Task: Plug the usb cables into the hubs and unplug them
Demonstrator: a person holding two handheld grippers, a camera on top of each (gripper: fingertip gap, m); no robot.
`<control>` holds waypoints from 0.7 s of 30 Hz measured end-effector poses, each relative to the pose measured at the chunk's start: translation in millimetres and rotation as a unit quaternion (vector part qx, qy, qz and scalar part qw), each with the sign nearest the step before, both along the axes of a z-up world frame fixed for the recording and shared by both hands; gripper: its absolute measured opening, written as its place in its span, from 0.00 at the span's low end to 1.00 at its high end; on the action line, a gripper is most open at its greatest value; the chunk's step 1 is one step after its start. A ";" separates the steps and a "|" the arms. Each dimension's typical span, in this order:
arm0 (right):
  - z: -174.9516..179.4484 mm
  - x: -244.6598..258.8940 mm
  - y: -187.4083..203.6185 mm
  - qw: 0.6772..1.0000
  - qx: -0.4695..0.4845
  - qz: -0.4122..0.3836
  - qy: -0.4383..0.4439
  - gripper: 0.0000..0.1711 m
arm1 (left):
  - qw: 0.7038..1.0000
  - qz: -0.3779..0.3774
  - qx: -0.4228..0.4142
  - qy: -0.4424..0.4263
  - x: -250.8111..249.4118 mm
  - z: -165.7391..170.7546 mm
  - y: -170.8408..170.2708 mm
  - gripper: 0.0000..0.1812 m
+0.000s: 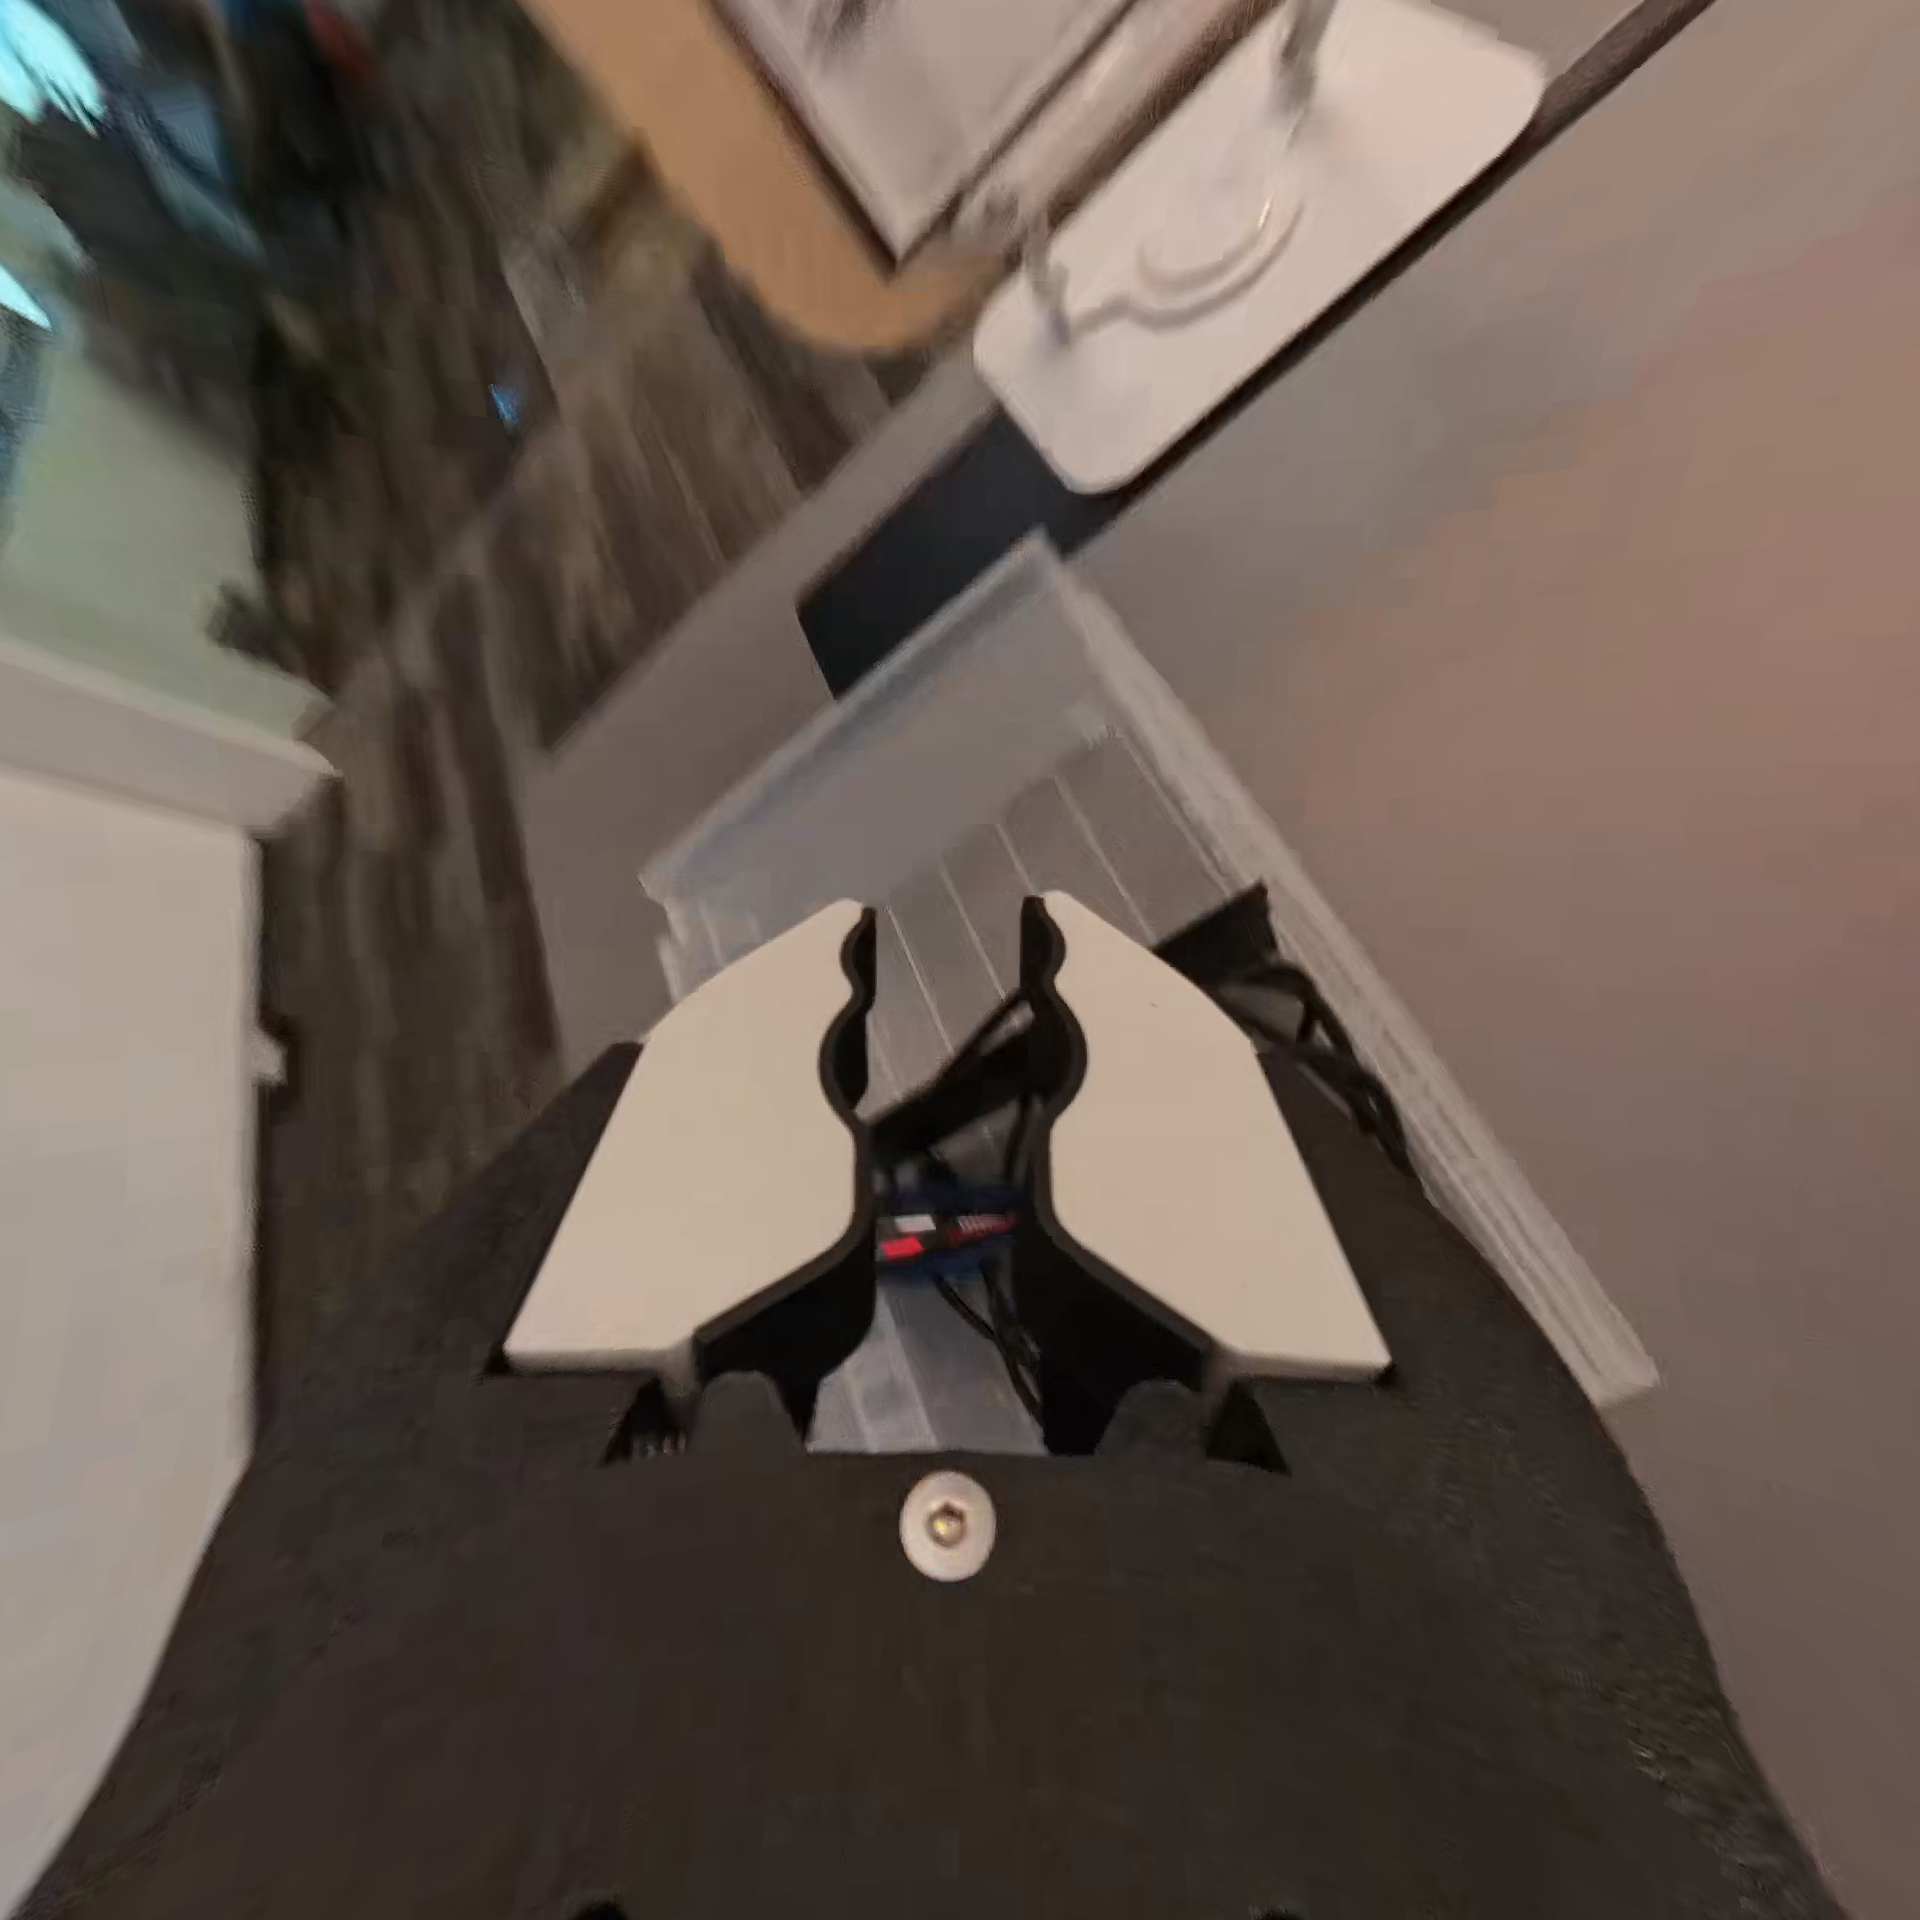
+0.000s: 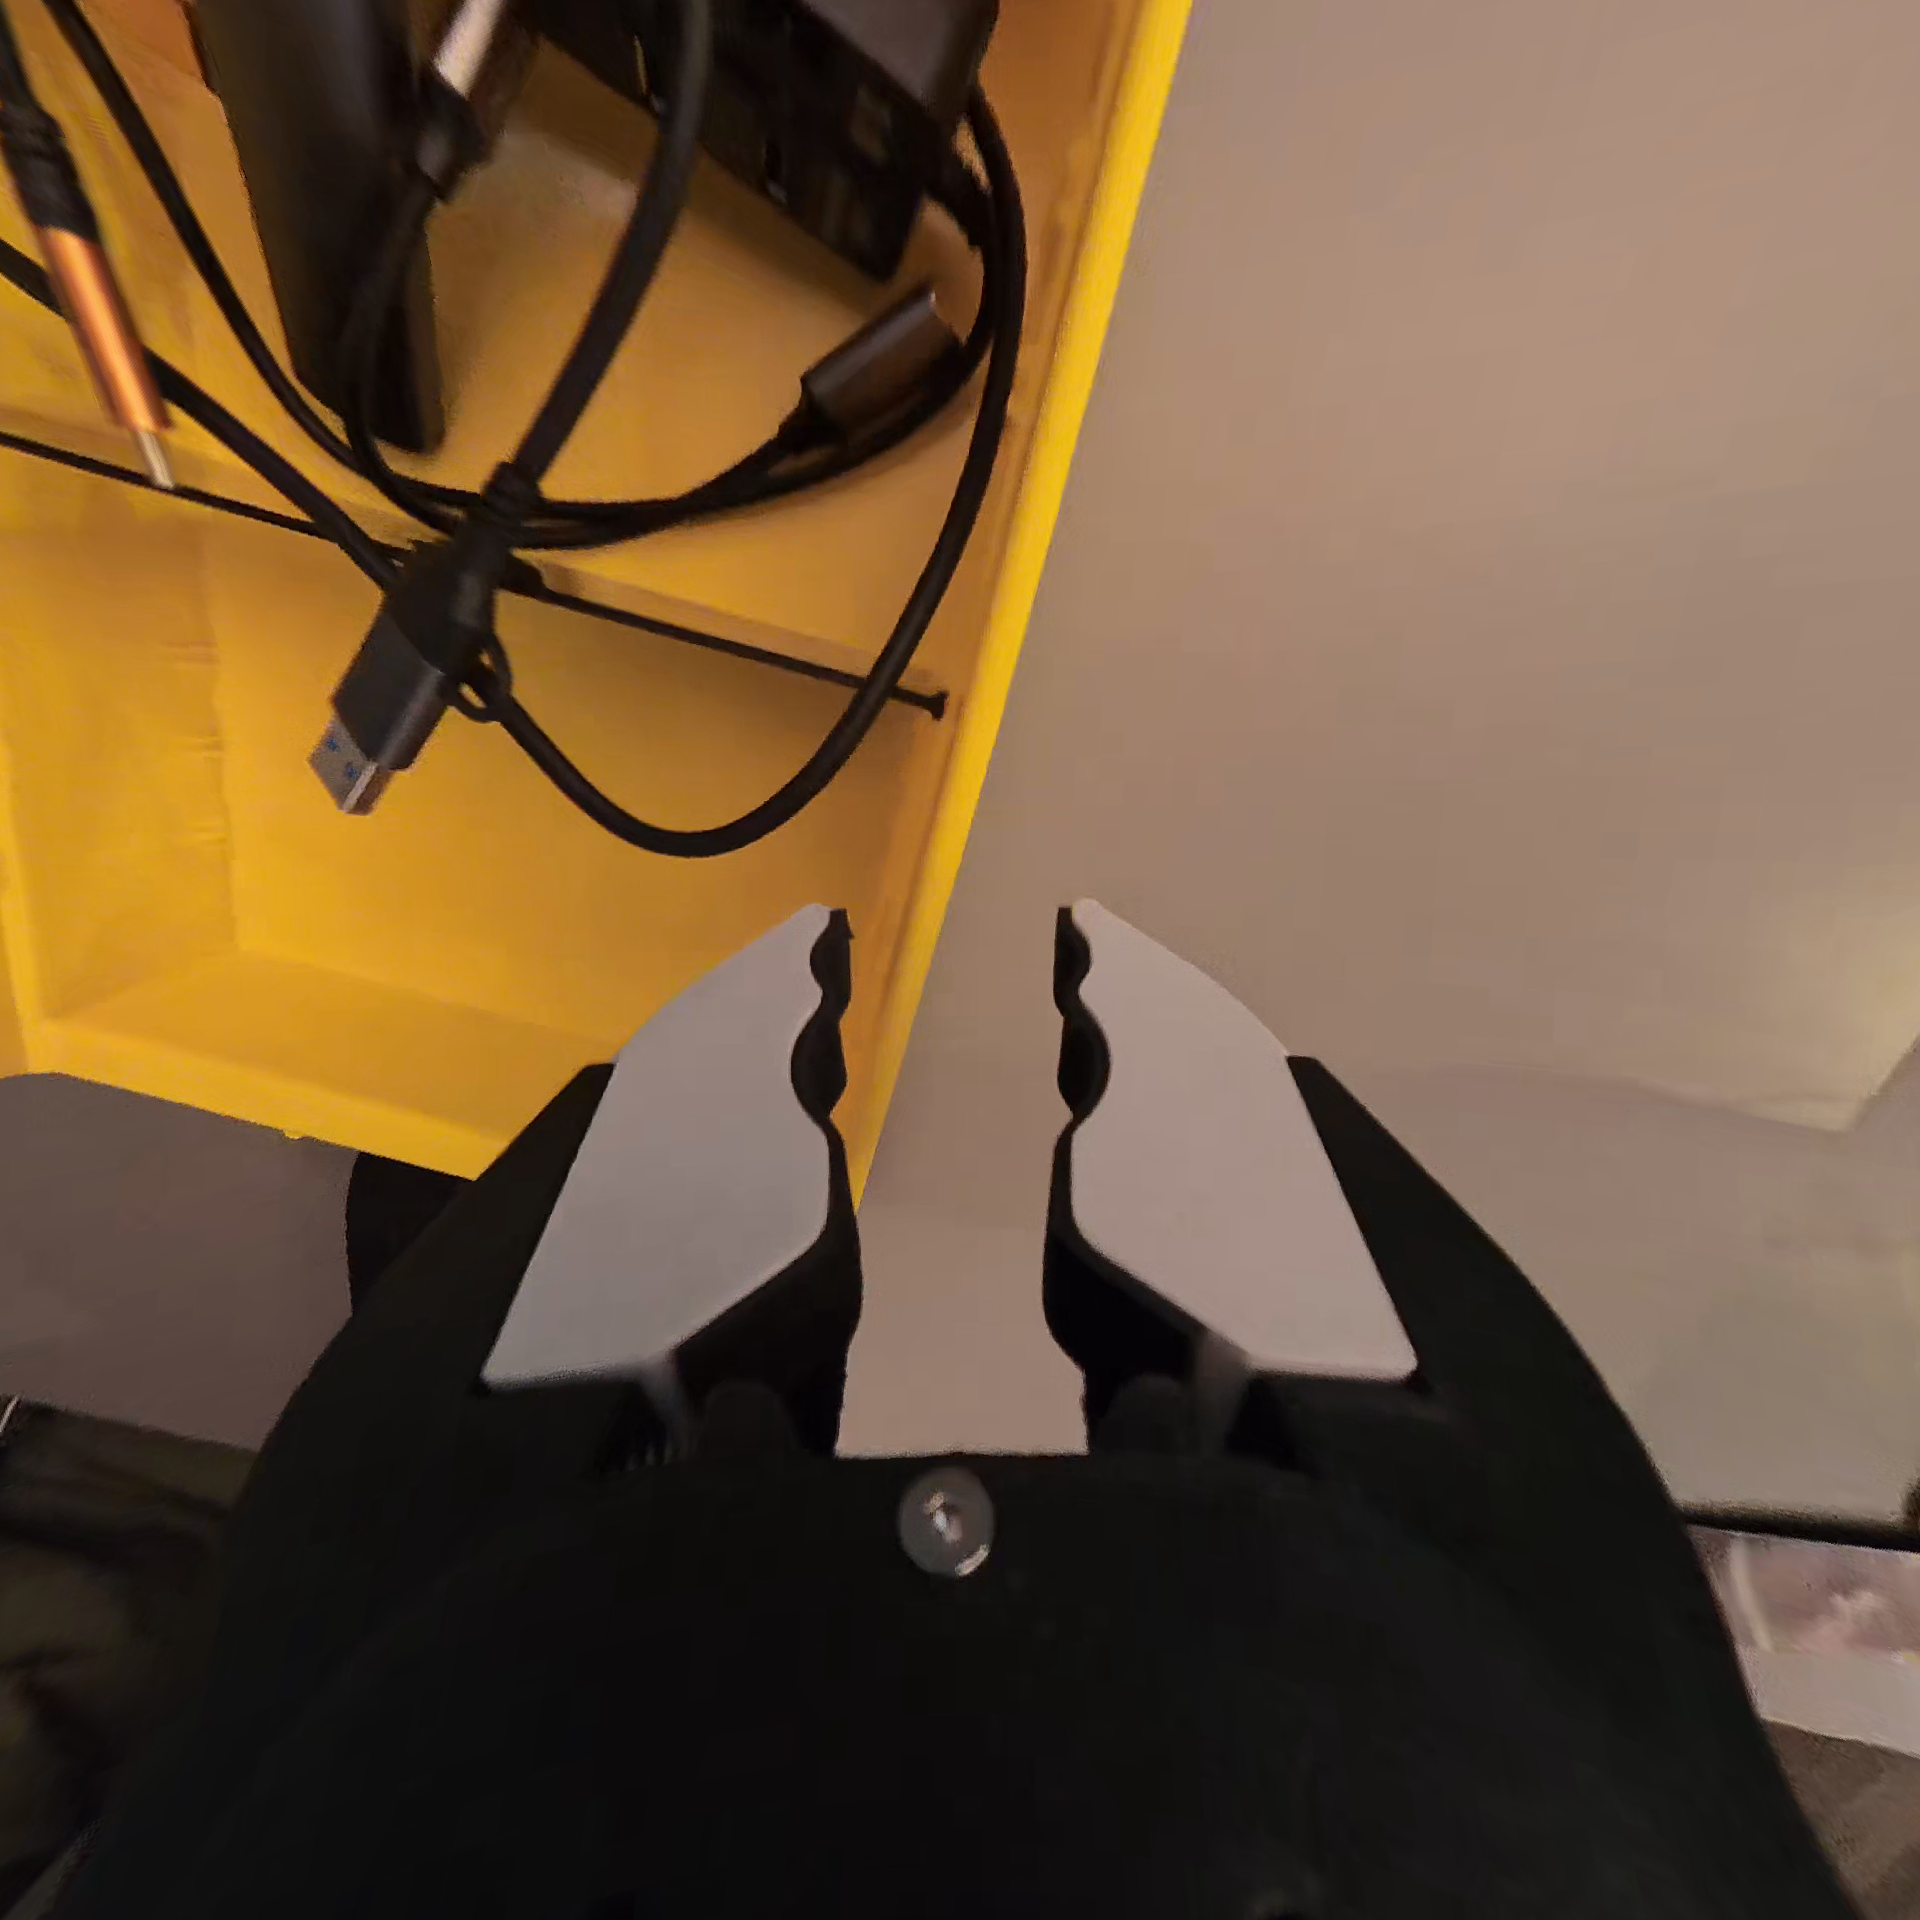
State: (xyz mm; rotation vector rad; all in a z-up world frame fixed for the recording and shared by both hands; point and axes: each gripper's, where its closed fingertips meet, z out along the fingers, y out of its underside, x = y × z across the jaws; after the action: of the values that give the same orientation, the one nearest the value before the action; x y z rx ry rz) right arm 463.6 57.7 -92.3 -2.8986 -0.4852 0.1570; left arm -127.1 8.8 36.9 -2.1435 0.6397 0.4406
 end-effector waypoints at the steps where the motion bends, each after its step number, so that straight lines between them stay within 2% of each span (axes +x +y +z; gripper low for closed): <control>1: -5.6 1.5 -1.2 1.000 -0.013 0.002 -0.007 0.22 | 0.999 0.018 -0.033 -0.039 -11.7 -8.9 -3.1 0.13; 4: -19.2 -0.6 0.0 0.999 -0.039 0.011 -0.015 0.21 | 0.991 0.061 -0.079 -0.090 -47.3 -25.9 -6.2 0.14; 6: -26.3 -1.4 0.1 0.998 -0.056 0.006 -0.023 0.18 | 0.985 0.117 -0.091 -0.087 -79.7 -35.0 -8.0 0.24; 9: -33.5 -10.3 -4.3 0.996 -0.084 0.017 -0.009 0.09 | 0.963 0.186 -0.163 -0.103 -115.3 -62.4 -23.0 0.28; 10: -35.1 -13.0 -5.4 0.996 -0.093 0.018 -0.004 0.06 | 0.955 0.206 -0.185 -0.105 -125.4 -71.6 -27.9 0.28; 15: -35.8 -12.7 -5.6 0.995 -0.101 0.006 -0.007 0.05 | 0.925 0.238 -0.250 -0.158 -145.0 -104.1 -34.7 0.25; 18: -35.7 -13.9 -6.5 0.994 -0.106 0.002 -0.008 0.05 | 0.912 0.271 -0.275 -0.142 -162.1 -117.4 -42.3 0.24; 21: -35.4 -21.1 -10.0 0.993 -0.117 0.011 -0.007 0.05 | 0.902 0.266 -0.305 -0.152 -161.5 -130.6 -47.5 0.20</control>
State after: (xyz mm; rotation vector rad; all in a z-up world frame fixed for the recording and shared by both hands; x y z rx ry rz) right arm 442.6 47.7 -127.7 -3.1244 -0.5354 0.2088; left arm -288.6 -38.7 -93.7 -2.9187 -0.0221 0.1816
